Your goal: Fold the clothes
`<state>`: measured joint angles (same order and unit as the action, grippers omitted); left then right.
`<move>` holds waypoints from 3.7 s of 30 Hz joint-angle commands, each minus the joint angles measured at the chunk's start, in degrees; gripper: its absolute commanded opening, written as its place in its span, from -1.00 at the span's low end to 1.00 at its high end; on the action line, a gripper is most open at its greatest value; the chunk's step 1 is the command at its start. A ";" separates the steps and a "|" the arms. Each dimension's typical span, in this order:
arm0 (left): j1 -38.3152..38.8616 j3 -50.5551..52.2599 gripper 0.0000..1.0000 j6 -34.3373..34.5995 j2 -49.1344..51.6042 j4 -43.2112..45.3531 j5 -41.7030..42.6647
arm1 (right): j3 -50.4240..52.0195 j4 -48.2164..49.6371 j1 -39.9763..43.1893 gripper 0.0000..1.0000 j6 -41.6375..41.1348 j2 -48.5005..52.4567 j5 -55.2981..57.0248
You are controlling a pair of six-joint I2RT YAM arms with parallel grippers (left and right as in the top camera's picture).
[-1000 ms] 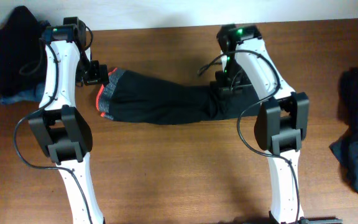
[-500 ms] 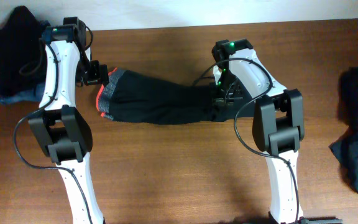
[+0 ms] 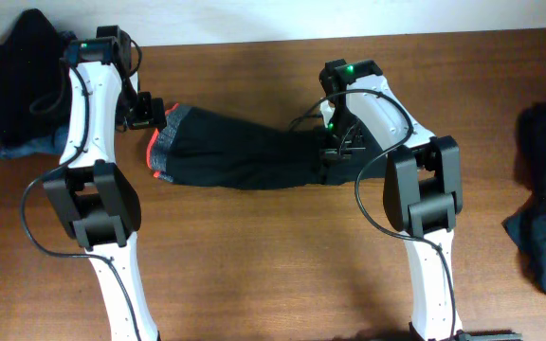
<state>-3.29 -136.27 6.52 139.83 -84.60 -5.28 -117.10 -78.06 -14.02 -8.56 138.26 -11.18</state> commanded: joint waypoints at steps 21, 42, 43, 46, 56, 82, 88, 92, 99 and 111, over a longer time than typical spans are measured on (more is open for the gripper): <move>-0.20 0.48 0.98 0.50 -1.62 0.00 0.59 | -0.55 -2.23 10.23 0.98 0.63 -11.15 11.43; -0.20 0.48 0.98 0.50 -1.60 -0.02 0.57 | 10.58 7.04 20.09 0.98 18.60 -10.27 -1.03; -0.20 0.48 0.99 0.50 -1.57 -0.02 0.59 | 10.93 7.23 20.59 0.98 19.37 -10.27 -2.60; -0.20 0.48 0.99 0.50 -1.57 -0.04 0.59 | 11.72 8.39 22.32 0.98 20.63 -10.27 -6.32; -0.20 0.48 0.98 0.50 -1.51 -0.09 0.59 | 12.26 8.72 25.68 0.97 23.58 -10.21 -15.65; -0.20 0.48 0.98 0.50 -1.51 0.02 0.59 | 16.50 13.00 25.66 0.97 23.54 -5.46 -22.12; -0.20 0.48 0.98 0.50 -1.51 0.17 0.59 | 16.59 12.96 25.59 0.98 23.52 -4.61 -24.61; -0.20 0.48 0.98 0.50 -1.51 0.15 0.59 | 16.61 12.94 25.57 0.98 23.10 -3.74 -24.57; -0.20 0.48 0.98 0.50 -1.51 0.15 0.57 | 16.61 12.98 25.57 0.21 22.86 -2.89 -24.15; -0.20 0.48 0.98 0.50 -1.11 0.13 0.57 | 16.44 13.49 25.81 -0.92 15.15 -2.89 -17.68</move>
<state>-3.31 -136.27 6.52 139.83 -84.58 -5.28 -101.12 -64.84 11.64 9.37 134.04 -33.63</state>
